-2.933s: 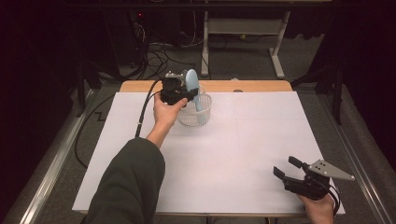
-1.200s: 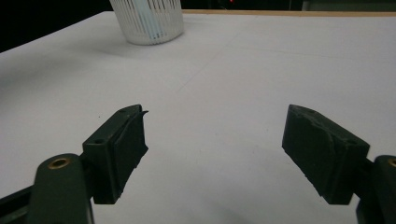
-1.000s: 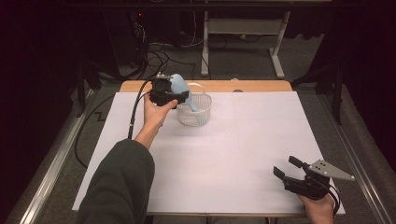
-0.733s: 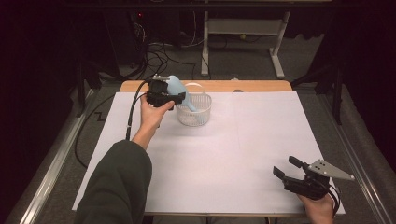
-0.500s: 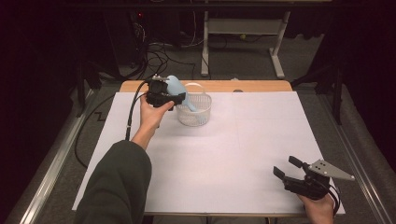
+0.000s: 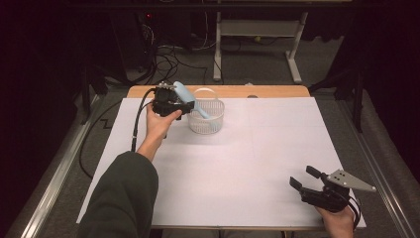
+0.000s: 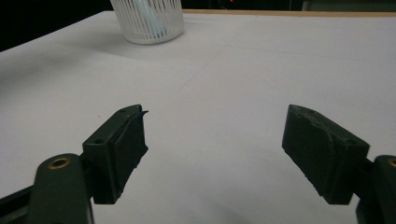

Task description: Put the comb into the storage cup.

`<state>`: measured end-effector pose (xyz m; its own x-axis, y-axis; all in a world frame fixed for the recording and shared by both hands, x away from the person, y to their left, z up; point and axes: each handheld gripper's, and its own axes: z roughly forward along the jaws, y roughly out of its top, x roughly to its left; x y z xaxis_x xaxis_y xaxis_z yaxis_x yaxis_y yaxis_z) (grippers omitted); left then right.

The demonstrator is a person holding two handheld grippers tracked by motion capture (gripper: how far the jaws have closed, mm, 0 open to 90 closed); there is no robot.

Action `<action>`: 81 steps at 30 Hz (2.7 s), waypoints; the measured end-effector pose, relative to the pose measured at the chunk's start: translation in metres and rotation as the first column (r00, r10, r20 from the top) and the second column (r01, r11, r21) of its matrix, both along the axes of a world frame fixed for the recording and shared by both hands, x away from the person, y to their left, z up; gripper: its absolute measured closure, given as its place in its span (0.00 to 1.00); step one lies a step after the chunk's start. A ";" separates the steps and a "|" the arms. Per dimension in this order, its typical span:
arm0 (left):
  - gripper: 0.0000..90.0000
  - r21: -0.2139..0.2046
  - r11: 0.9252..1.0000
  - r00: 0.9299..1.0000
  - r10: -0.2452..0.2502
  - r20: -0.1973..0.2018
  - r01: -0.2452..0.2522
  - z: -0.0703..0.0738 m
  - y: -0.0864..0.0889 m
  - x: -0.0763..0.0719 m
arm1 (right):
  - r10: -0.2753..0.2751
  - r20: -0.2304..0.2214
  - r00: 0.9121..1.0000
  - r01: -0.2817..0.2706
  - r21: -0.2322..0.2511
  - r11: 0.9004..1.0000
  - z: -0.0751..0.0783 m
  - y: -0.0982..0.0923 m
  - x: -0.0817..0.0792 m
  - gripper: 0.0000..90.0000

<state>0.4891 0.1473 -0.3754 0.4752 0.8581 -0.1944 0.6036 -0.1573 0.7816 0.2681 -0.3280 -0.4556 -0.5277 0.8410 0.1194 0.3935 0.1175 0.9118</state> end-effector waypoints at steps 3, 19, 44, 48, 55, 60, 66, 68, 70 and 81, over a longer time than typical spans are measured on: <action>0.27 -0.004 1.000 1.000 0.000 0.005 0.000 -0.001 0.001 -0.001 | 0.000 0.003 1.000 0.000 0.001 1.000 0.000 0.000 0.000 0.24; 0.27 -0.014 1.000 1.000 -0.002 0.025 0.002 0.000 0.012 -0.013 | -0.003 0.004 1.000 0.003 -0.008 1.000 0.000 0.001 0.000 0.24; 0.25 -0.020 1.000 0.996 -0.017 0.084 0.018 0.008 0.026 -0.035 | -0.012 0.010 1.000 0.012 -0.002 1.000 0.001 0.000 -0.002 0.25; 0.23 -0.017 1.000 0.996 -0.022 0.086 0.024 0.008 0.027 -0.037 | -0.011 0.010 1.000 0.011 -0.003 1.000 0.001 0.000 -0.002 0.25; 0.23 -0.018 1.000 0.995 -0.017 0.096 0.019 0.009 0.027 -0.040 | -0.011 0.013 1.000 0.011 -0.004 1.000 0.001 0.000 -0.002 0.25; 0.23 -0.002 1.000 0.993 -0.020 0.112 0.021 0.011 0.029 -0.045 | -0.010 0.011 1.000 0.010 -0.005 1.000 0.001 0.000 -0.002 0.25; 0.23 -0.017 1.000 0.992 -0.018 0.123 0.020 0.012 0.035 -0.048 | -0.013 0.010 1.000 0.013 -0.003 1.000 0.001 0.000 -0.002 0.25; 0.23 -0.019 1.000 0.992 -0.018 0.125 0.020 0.013 0.037 -0.050 | -0.014 0.010 1.000 0.014 -0.003 1.000 0.001 0.000 -0.002 0.25; 0.23 -0.022 1.000 0.991 -0.016 0.131 0.019 0.013 0.039 -0.051 | -0.016 0.009 1.000 0.016 -0.003 1.000 0.001 0.000 -0.002 0.25; 0.24 -0.014 1.000 0.985 -0.020 0.171 0.022 0.019 0.045 -0.059 | -0.013 0.009 1.000 0.013 -0.012 1.000 0.001 0.000 -0.001 0.25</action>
<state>0.4298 0.1928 -0.3567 0.5204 0.8451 -0.1220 0.4580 -0.1557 0.8752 0.2672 -0.3275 -0.4549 -0.5174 0.8493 0.1043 0.3873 0.1237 0.9136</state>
